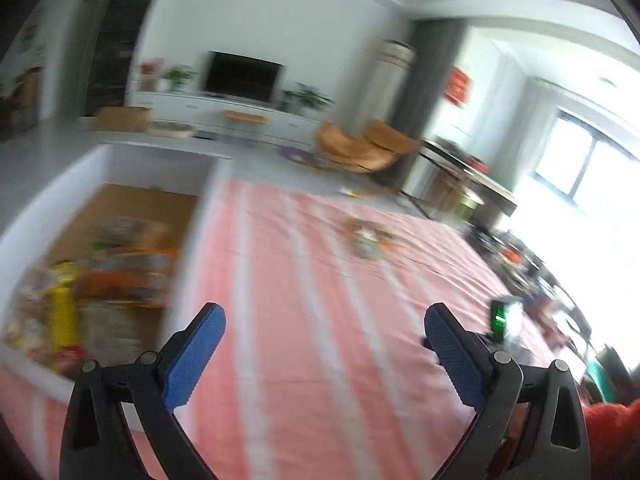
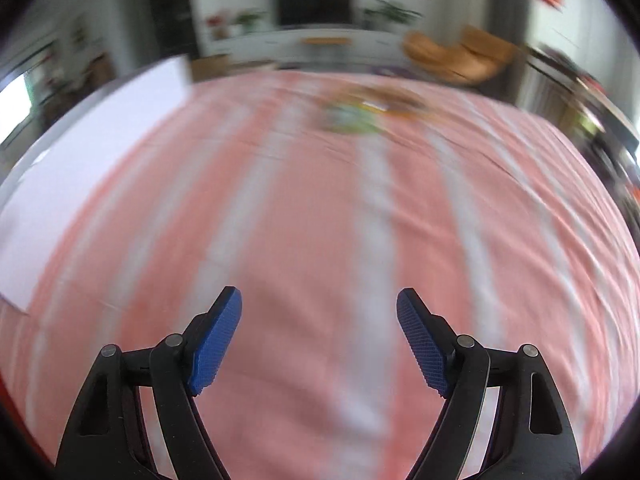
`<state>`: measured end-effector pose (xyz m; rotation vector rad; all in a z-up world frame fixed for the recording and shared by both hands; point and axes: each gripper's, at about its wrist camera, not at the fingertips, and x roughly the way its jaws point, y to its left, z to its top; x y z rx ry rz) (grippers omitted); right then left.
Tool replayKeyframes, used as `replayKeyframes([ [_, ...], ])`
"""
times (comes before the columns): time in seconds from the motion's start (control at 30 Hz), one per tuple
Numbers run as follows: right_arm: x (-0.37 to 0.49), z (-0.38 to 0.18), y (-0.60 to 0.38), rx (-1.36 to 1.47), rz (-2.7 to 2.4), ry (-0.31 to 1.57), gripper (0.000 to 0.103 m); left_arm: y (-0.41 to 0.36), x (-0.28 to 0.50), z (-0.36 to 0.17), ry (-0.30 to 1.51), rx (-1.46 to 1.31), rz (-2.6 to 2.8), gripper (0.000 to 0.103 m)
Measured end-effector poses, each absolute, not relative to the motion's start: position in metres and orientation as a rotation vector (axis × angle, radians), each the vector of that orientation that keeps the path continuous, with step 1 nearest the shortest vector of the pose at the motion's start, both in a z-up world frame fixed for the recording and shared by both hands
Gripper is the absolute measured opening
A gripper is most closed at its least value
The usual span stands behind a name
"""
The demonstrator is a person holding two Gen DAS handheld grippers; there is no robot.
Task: Organize snacks
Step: 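Move both tools back over the table toward the remaining snacks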
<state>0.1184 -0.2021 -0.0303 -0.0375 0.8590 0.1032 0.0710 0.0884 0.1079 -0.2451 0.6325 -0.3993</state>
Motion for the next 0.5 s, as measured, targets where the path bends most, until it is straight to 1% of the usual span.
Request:
replayKeyframes([
  [0.13,0.107,-0.038,-0.254,0.033,-0.016,0.867,0.083,0.036,0.073,0.095,0.698,-0.207,-0.486,0.103],
  [0.27,0.094,-0.043,-0.279,0.105,-0.029,0.841,0.083,-0.001,0.082,0.053,0.802,-0.151,-0.501,0.103],
  [0.33,0.097,-0.044,-0.278,0.113,-0.032,0.854,0.083,-0.011,0.087,0.033,0.849,-0.132,-0.476,0.103],
  [0.4,0.102,-0.048,-0.273,0.104,-0.030,0.860,0.086,-0.019,0.093,0.011,0.896,-0.099,-0.435,0.103],
  [0.5,0.101,-0.056,-0.260,0.052,-0.051,0.877,0.088,-0.026,0.101,-0.019,0.945,-0.036,-0.372,0.103],
])
